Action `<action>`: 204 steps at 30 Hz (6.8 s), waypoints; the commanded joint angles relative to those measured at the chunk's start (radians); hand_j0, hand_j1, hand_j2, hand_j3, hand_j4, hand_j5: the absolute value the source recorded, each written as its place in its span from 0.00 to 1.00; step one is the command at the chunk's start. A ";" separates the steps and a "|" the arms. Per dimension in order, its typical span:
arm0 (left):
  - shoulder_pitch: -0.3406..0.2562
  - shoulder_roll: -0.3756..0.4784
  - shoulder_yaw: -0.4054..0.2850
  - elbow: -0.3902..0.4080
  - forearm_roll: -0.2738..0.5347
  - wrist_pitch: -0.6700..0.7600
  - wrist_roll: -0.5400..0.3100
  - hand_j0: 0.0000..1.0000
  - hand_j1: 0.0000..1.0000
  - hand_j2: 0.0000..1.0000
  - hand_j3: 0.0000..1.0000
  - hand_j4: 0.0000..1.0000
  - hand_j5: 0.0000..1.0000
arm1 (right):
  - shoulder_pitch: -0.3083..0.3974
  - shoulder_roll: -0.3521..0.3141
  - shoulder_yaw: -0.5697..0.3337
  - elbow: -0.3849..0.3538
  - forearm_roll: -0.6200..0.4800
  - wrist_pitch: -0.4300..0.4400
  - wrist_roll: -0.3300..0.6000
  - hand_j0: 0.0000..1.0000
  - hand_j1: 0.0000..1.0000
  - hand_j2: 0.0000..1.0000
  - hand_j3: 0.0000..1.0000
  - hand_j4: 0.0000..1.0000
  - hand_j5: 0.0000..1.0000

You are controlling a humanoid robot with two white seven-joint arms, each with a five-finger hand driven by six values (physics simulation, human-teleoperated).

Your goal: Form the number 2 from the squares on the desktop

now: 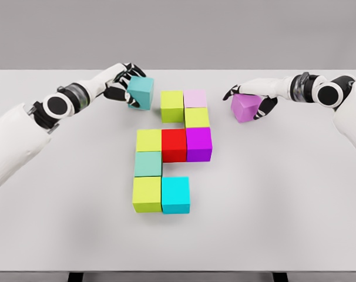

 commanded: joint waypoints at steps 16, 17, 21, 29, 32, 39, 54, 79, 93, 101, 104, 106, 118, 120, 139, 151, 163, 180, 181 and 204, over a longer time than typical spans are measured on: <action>0.057 0.010 0.030 -0.055 0.049 0.005 0.013 0.52 0.52 0.52 0.52 0.52 0.52 | -0.002 0.001 -0.003 0.001 -0.002 -0.023 0.003 0.61 0.61 0.61 0.61 0.61 0.61; 0.057 0.010 0.029 -0.057 0.049 0.004 0.013 0.54 0.54 0.54 0.54 0.54 0.54 | -0.002 0.001 -0.003 -0.001 -0.002 -0.023 0.003 0.60 0.60 0.60 0.60 0.60 0.60; 0.061 0.010 0.027 -0.055 0.035 -0.004 0.012 0.72 0.72 0.72 0.72 0.72 0.72 | -0.002 0.000 -0.007 -0.007 -0.003 -0.049 0.003 0.60 0.60 0.60 0.60 0.60 0.60; 0.061 0.010 0.027 -0.054 0.034 -0.004 0.010 0.84 0.84 0.84 0.84 0.84 0.84 | 0.002 -0.006 -0.029 -0.022 -0.003 -0.057 0.003 0.59 0.59 0.59 0.59 0.59 0.59; 0.061 0.010 0.027 -0.055 0.034 -0.004 0.010 0.85 0.85 0.85 0.85 0.85 0.85 | 0.005 -0.010 -0.042 -0.028 -0.003 -0.057 0.003 0.59 0.59 0.59 0.59 0.59 0.59; 0.061 0.010 0.027 -0.055 0.034 -0.007 0.010 0.86 0.86 0.86 0.86 0.86 0.86 | 0.031 -0.049 -0.113 -0.108 -0.008 -0.057 0.003 0.59 0.59 0.59 0.59 0.59 0.59; 0.069 0.057 0.027 -0.080 0.034 -0.059 0.004 1.00 1.00 1.00 1.00 1.00 1.00 | 0.175 -0.266 -0.130 -0.511 -0.060 -0.057 0.003 0.62 0.62 0.62 0.62 0.62 0.62; 0.126 0.220 0.021 -0.066 0.087 -0.303 -0.267 1.00 1.00 1.00 1.00 1.00 1.00 | 0.416 -0.499 -0.118 -1.050 -0.143 -0.057 0.003 0.67 0.67 0.67 0.67 0.67 0.67; 0.126 0.168 0.021 -0.023 0.083 -0.303 -0.266 1.00 1.00 1.00 1.00 1.00 1.00 | 0.403 -0.461 -0.041 -1.054 -0.155 -0.057 0.003 0.71 0.71 0.71 0.71 0.71 0.71; 0.117 0.182 0.024 -0.029 0.092 -0.312 -0.263 1.00 1.00 1.00 1.00 1.00 1.00 | 0.359 -0.445 0.076 -1.054 -0.155 -0.057 0.003 0.71 0.71 0.71 0.71 0.71 0.71; 0.114 0.183 0.029 -0.021 0.095 -0.308 -0.263 1.00 1.00 1.00 1.00 1.00 1.00 | 0.348 -0.433 0.076 -1.056 -0.155 -0.057 0.003 1.00 1.00 1.00 1.00 1.00 1.00; 0.103 0.177 0.030 0.008 0.095 -0.303 -0.258 1.00 1.00 1.00 1.00 1.00 1.00 | 0.347 -0.431 0.076 -1.056 -0.155 -0.057 0.003 1.00 1.00 1.00 1.00 1.00 1.00; 0.064 0.156 0.029 0.078 -0.256 -0.312 -0.255 1.00 1.00 1.00 1.00 1.00 1.00 | 0.385 -0.488 -0.142 -1.050 -0.226 -0.057 0.003 1.00 1.00 1.00 1.00 1.00 1.00; 0.063 0.149 0.027 0.078 -0.258 -0.312 -0.255 1.00 1.00 1.00 1.00 1.00 1.00 | 0.433 -0.513 -0.205 -1.038 -0.226 -0.057 0.003 1.00 1.00 1.00 1.00 1.00 1.00; 0.049 0.125 0.027 0.077 -0.258 -0.312 -0.255 1.00 1.00 1.00 1.00 1.00 1.00 | 0.554 -0.606 -0.242 -0.967 -0.079 -0.057 0.003 1.00 1.00 1.00 1.00 1.00 1.00; 0.048 0.113 0.027 0.072 -0.284 -0.352 -0.255 1.00 1.00 1.00 1.00 1.00 1.00 | 0.574 -0.620 -0.199 -1.007 -0.013 -0.057 0.003 1.00 1.00 1.00 1.00 1.00 1.00; 0.043 0.106 0.027 0.074 -0.287 -0.378 -0.255 1.00 1.00 1.00 1.00 1.00 1.00 | 0.563 -0.597 -0.130 -1.051 -0.013 -0.057 0.003 1.00 1.00 1.00 1.00 1.00 1.00; 0.008 0.056 0.029 0.153 -0.302 -0.364 -0.255 1.00 1.00 1.00 1.00 1.00 1.00 | 0.549 -0.539 -0.113 -1.053 -0.014 -0.057 0.003 1.00 1.00 1.00 1.00 1.00 1.00; 0.008 0.056 0.029 0.153 -0.301 -0.364 -0.255 1.00 1.00 1.00 1.00 1.00 1.00 | 0.548 -0.537 -0.113 -1.053 -0.014 -0.057 0.003 1.00 1.00 1.00 1.00 1.00 1.00; 0.014 0.025 0.041 0.178 -0.342 -0.358 -0.255 1.00 1.00 1.00 1.00 1.00 1.00 | 0.506 -0.499 -0.079 -1.053 -0.014 -0.057 0.003 1.00 1.00 1.00 1.00 1.00 1.00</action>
